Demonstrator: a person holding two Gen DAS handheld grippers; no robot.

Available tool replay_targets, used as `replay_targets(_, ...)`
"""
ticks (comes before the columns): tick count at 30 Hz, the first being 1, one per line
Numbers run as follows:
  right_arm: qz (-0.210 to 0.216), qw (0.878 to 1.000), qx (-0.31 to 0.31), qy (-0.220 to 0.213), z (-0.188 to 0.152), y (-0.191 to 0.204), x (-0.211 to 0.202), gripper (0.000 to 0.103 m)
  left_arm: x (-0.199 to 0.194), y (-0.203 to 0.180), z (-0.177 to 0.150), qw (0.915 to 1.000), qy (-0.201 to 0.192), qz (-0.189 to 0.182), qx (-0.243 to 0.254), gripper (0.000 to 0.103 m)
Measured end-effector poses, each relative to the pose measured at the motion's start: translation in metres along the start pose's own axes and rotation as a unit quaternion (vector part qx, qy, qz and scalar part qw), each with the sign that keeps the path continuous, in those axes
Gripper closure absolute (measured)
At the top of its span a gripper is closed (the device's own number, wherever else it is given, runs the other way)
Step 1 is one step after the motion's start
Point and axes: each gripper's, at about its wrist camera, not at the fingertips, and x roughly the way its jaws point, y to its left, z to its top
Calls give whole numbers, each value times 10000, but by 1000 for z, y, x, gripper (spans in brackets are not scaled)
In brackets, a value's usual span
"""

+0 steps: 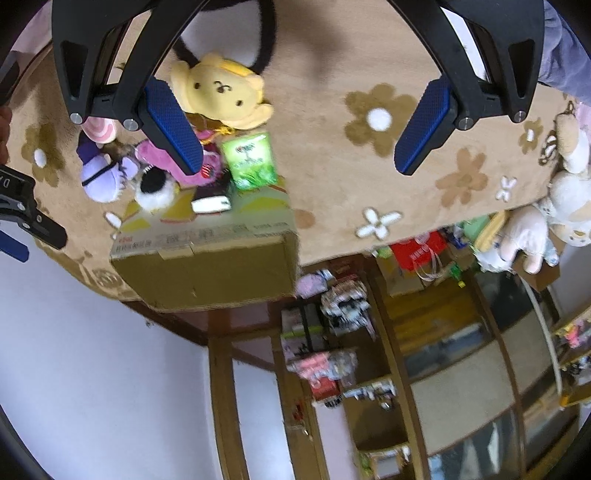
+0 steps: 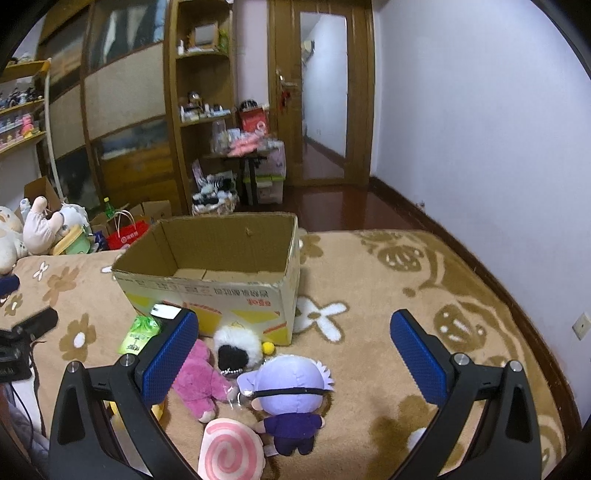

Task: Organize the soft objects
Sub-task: 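Lower the left gripper onto the yellow dog plush while the right gripper grasps the lavender-haired doll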

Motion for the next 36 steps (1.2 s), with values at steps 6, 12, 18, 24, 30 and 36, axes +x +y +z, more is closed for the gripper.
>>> replay_targets(6, 140, 9977, 235, 624, -6, -10, 30, 0, 34, -18, -4, 9972, 641, -374, 36, 1)
replay_targets(12, 328, 9896, 435, 1328, -21, -9, 67, 0, 65, -32, -17, 9898, 1275, -606, 166, 1)
replay_targets(18, 336, 9788, 354, 1987, -37, -5, 98, 6, 88, -50, -31, 9801, 1773, -790, 428, 1)
replay_targets(24, 125, 9690, 190, 2462, -53, -2, 119, 33, 109, -72, -46, 9688, 2202, -797, 807, 1)
replay_targets(30, 65, 9669, -3, 2549, -56, -1, 122, 36, 113, -77, -51, 9636, 2335, -1029, 797, 17)
replay_targets(36, 51, 9676, -126, 2522, -55, 4, 119, 39, 112, -70, -49, 9627, 2384, -1183, 488, 22)
